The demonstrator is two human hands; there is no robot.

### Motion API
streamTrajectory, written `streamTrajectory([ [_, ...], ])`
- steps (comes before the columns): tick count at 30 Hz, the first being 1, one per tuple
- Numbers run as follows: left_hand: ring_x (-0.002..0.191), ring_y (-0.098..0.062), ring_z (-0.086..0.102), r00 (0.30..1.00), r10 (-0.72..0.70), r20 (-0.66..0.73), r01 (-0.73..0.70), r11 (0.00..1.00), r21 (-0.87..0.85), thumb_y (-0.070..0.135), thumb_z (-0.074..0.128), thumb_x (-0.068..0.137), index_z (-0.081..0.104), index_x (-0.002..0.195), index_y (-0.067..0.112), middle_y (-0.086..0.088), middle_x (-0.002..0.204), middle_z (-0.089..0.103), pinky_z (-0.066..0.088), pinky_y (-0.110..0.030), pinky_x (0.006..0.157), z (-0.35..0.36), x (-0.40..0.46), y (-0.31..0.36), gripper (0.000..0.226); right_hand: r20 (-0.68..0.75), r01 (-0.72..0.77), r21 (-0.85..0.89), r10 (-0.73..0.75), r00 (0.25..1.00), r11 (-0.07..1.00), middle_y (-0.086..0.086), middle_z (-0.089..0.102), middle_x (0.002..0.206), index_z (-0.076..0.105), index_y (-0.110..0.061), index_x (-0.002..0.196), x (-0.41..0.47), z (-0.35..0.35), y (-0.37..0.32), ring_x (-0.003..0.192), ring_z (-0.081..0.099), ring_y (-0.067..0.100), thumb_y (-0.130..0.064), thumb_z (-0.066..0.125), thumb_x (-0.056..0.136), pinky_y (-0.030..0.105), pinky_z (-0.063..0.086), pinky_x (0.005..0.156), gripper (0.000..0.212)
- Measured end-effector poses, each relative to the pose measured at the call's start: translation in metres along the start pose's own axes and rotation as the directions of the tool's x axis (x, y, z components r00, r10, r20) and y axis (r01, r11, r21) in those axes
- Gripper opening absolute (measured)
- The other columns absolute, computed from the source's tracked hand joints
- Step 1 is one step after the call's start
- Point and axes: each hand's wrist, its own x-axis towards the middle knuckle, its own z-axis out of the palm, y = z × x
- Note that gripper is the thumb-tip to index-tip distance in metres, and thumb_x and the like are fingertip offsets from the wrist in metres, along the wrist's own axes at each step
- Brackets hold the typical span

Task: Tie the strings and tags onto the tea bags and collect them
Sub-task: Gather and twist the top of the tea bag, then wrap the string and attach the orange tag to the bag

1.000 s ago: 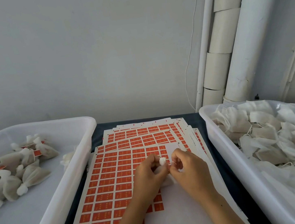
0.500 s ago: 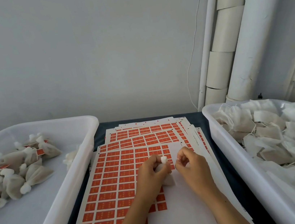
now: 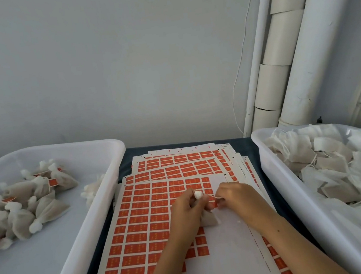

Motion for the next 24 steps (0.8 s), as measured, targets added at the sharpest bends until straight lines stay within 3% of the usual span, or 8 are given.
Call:
streamTrajectory([
  [6, 0.071, -0.006, 0.06, 0.999, -0.028, -0.032, 0.028, 1.0, 0.004, 0.026, 0.047, 0.097, 0.063, 0.087, 0.01, 0.005, 0.075, 0.068, 0.041, -0.014, 0.068, 0.003, 0.0, 0.0, 0.025, -0.077, 0.062, -0.046, -0.065, 0.995, 0.997, -0.007, 0.059, 0.128, 0.056, -0.022, 0.126, -0.001, 0.005, 0.001, 0.112, 0.059, 0.01, -0.036, 0.056, 0.09, 0.016, 0.037, 0.099, 0.038],
  [11, 0.072, -0.008, 0.061, 0.997, -0.028, -0.07, 0.029, 0.999, 0.014, 0.026, 0.047, 0.097, 0.063, 0.089, 0.008, 0.003, 0.076, 0.068, 0.042, -0.014, 0.068, 0.004, 0.001, -0.003, 0.025, -0.068, 0.095, -0.161, -0.107, 0.992, 0.982, -0.001, 0.063, 0.122, 0.058, -0.016, 0.122, -0.004, 0.008, 0.0, 0.105, 0.064, 0.016, -0.03, 0.061, 0.088, 0.023, 0.043, 0.096, 0.037],
  [15, 0.07, -0.006, 0.061, 0.998, -0.02, -0.06, 0.021, 1.0, 0.014, 0.025, 0.046, 0.097, 0.062, 0.089, 0.008, 0.003, 0.075, 0.068, 0.041, -0.011, 0.066, 0.004, 0.002, -0.002, 0.025, -0.127, 0.126, -0.21, -0.154, 0.98, 0.97, 0.0, 0.073, 0.082, 0.073, -0.013, 0.088, -0.009, 0.007, -0.002, 0.064, 0.07, 0.014, -0.023, 0.089, 0.053, 0.024, 0.055, 0.066, 0.04],
  [17, 0.069, -0.006, 0.06, 0.998, -0.023, -0.06, 0.023, 1.0, 0.006, 0.025, 0.047, 0.097, 0.062, 0.088, 0.009, 0.003, 0.075, 0.068, 0.04, -0.01, 0.066, 0.004, 0.002, -0.002, 0.025, -0.146, 0.113, -0.226, -0.149, 0.978, 0.968, -0.001, 0.072, 0.076, 0.073, -0.013, 0.082, -0.01, 0.007, -0.005, 0.057, 0.069, 0.013, -0.024, 0.092, 0.045, 0.022, 0.055, 0.059, 0.043],
  [20, 0.069, -0.005, 0.061, 0.998, -0.029, -0.059, 0.029, 1.0, 0.002, 0.026, 0.047, 0.097, 0.062, 0.089, 0.008, 0.003, 0.075, 0.068, 0.04, -0.008, 0.064, 0.005, 0.0, -0.003, 0.025, -0.106, 0.108, -0.229, -0.135, 0.985, 0.967, 0.003, 0.072, 0.092, 0.07, -0.011, 0.098, -0.01, 0.008, -0.004, 0.075, 0.071, 0.018, -0.022, 0.083, 0.066, 0.027, 0.055, 0.073, 0.037],
  [22, 0.068, -0.005, 0.06, 0.998, -0.032, -0.053, 0.032, 0.999, -0.007, 0.026, 0.047, 0.097, 0.062, 0.09, 0.008, 0.004, 0.075, 0.068, 0.041, -0.007, 0.063, 0.005, -0.001, -0.002, 0.025, -0.056, 0.119, -0.208, -0.134, 0.989, 0.971, 0.003, 0.065, 0.116, 0.06, -0.012, 0.119, -0.008, 0.007, -0.001, 0.099, 0.066, 0.019, -0.025, 0.064, 0.086, 0.026, 0.047, 0.092, 0.035],
  [24, 0.069, -0.006, 0.061, 0.998, -0.034, -0.048, 0.033, 0.999, -0.017, 0.026, 0.047, 0.097, 0.062, 0.089, 0.009, 0.004, 0.074, 0.068, 0.041, -0.009, 0.065, 0.004, -0.002, -0.001, 0.024, -0.041, 0.124, -0.181, -0.133, 0.99, 0.976, -0.002, 0.059, 0.127, 0.054, -0.017, 0.127, -0.007, 0.007, 0.002, 0.11, 0.061, 0.014, -0.031, 0.053, 0.093, 0.02, 0.039, 0.099, 0.037],
])
